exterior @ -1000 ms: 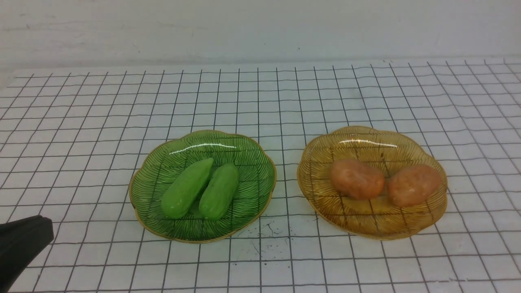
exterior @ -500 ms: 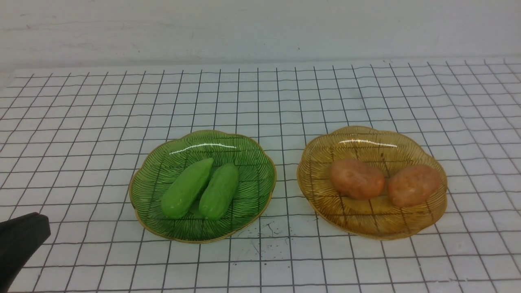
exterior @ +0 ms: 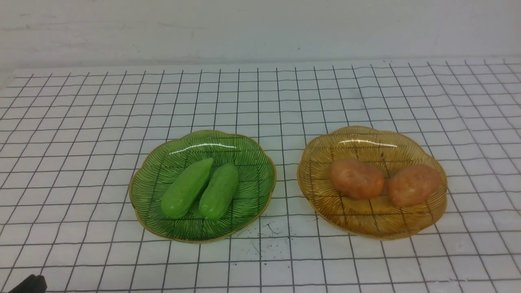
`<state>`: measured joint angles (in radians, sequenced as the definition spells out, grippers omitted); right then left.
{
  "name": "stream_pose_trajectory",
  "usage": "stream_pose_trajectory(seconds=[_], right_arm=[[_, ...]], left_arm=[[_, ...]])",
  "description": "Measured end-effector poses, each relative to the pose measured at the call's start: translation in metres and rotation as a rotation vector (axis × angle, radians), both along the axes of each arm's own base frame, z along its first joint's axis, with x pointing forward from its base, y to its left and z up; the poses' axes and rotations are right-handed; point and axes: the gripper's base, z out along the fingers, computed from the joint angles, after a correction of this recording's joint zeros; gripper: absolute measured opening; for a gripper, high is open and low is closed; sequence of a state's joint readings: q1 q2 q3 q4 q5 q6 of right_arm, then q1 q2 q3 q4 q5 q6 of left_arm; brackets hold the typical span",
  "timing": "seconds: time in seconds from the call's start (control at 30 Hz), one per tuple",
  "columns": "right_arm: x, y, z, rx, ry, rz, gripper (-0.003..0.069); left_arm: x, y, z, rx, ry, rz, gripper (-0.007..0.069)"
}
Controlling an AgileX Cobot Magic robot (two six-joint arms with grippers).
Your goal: Put different types of vegetables on the plate.
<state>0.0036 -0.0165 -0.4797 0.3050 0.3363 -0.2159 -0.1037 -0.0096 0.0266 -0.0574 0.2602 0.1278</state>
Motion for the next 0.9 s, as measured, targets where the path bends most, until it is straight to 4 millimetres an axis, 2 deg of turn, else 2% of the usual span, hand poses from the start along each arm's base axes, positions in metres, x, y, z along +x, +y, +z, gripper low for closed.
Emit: stream_pose_trajectory(seconds=[0.2,0.9], right_arm=[[0.0,0.0,0.0,0.0,0.0,0.0,-0.0015],[0.0,0.0,0.0,0.0,0.0,0.0,-0.0015]], left_arm=[[-0.0025,0.0007,-0.0103,0.044,0.108,-0.003,-0.0008],[-0.0024,0.003,-0.0106,-0.004,0.117,0.051,-0.0008]])
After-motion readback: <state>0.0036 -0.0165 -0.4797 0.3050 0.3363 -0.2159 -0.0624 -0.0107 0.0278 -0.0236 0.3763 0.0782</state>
